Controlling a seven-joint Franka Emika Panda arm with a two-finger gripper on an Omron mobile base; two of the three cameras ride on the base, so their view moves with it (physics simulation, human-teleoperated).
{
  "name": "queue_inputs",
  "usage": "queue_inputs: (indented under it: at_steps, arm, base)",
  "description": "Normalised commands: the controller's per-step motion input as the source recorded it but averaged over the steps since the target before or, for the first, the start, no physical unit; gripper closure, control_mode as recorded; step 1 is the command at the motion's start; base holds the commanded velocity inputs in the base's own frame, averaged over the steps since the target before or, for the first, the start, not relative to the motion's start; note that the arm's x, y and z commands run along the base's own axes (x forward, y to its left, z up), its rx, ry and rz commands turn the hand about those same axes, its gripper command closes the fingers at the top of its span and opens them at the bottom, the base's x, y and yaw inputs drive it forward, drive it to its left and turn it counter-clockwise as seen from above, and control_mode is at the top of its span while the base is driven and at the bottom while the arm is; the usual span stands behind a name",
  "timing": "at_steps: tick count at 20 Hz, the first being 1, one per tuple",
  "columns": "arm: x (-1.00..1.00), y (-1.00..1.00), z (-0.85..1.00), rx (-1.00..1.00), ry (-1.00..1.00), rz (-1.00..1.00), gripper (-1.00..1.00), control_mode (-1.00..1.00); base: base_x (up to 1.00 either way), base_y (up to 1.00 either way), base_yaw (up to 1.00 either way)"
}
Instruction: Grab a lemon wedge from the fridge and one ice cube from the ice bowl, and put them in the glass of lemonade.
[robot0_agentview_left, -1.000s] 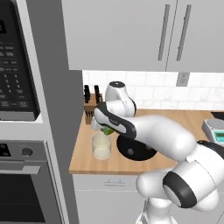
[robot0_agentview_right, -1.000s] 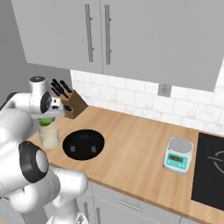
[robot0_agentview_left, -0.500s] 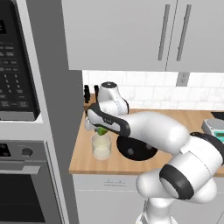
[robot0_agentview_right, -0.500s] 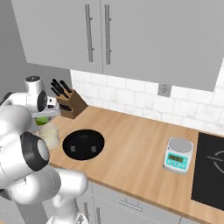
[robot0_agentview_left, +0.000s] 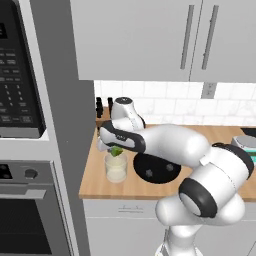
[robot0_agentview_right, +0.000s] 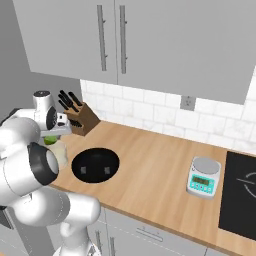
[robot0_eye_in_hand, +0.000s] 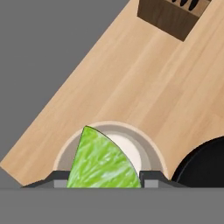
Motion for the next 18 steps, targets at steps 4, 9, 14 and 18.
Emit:
queue_inputs:
  at_steps: [4,9,14,18]
  arm:
    - [0.00,0.00,0.00,0.00,0.00,0.00,1.00,-1.00]
    - [0.00,0.00,0.00,0.00,0.00,0.00,1.00,-1.00]
    - [0.00,0.00,0.00,0.00,0.00,0.00,-1.00,-1.00]
    - [0.00,0.00,0.00,0.00,0.00,0.00,-1.00,-1.00]
  base:
    - [0.00,0.00,0.00]
    - [0.00,0.00,0.00]
    - [0.00,0.00,0.00]
    - [0.00,0.00,0.00]
